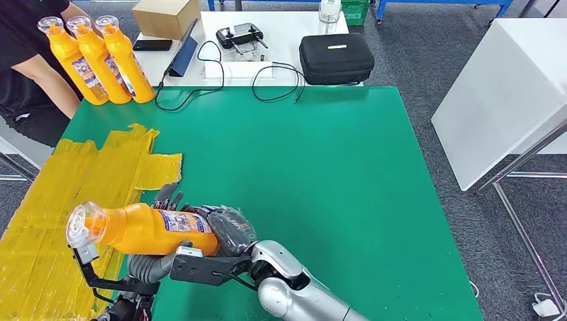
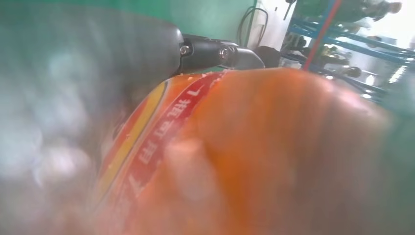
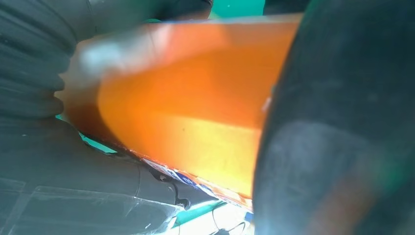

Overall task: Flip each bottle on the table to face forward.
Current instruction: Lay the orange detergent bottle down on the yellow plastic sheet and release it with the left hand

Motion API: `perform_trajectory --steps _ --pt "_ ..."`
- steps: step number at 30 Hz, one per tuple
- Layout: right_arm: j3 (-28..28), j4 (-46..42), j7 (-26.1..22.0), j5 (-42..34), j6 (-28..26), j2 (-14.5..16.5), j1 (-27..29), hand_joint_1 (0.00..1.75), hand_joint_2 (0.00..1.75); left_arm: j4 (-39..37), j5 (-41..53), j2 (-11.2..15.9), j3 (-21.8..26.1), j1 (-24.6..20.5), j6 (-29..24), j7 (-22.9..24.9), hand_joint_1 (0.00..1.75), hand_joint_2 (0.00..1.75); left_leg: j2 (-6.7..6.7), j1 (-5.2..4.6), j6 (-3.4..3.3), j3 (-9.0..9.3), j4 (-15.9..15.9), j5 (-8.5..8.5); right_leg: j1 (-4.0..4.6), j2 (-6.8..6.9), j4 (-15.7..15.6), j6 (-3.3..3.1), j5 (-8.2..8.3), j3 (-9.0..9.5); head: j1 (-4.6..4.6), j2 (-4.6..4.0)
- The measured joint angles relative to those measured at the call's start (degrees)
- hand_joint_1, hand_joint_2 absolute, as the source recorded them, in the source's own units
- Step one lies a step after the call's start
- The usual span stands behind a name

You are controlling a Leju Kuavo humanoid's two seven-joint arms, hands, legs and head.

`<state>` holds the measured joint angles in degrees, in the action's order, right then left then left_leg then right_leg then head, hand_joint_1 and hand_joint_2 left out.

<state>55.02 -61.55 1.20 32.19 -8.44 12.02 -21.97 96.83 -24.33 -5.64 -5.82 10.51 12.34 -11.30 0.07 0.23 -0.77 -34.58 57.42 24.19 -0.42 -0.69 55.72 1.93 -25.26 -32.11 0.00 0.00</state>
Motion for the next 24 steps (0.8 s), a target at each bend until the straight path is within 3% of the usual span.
perform_trajectory --steps 2,3,24 --pt "0.25 0.02 0.01 -0.42 0.11 0.0 -0.18 1.75 1.75 0.02 0.0 0.0 0.16 0.05 0.1 -0.1 1.54 1.75 0.0 0.0 0.0 0.0 0.0 0.0 0.0 0.0 0.0 0.0 0.0 0.0 -0.01 0.0" --pt "0.35 0.04 0.0 -0.68 0.19 0.0 -0.25 1.75 1.75 0.02 0.0 -0.01 0.21 0.06 0.15 -0.18 1.75 1.75 0.0 0.0 0.0 0.0 0.0 0.0 0.0 0.0 0.0 0.0 0.0 0.0 -0.01 0.0" --pt "1.42 1.14 -0.54 -2.98 1.08 0.03 -1.13 1.75 1.75 0.45 -0.14 -0.07 0.84 0.44 0.41 -1.29 1.75 1.75 0.0 0.0 0.0 0.0 0.0 0.0 0.0 0.0 0.0 0.0 0.0 -0.01 0.0 0.0"
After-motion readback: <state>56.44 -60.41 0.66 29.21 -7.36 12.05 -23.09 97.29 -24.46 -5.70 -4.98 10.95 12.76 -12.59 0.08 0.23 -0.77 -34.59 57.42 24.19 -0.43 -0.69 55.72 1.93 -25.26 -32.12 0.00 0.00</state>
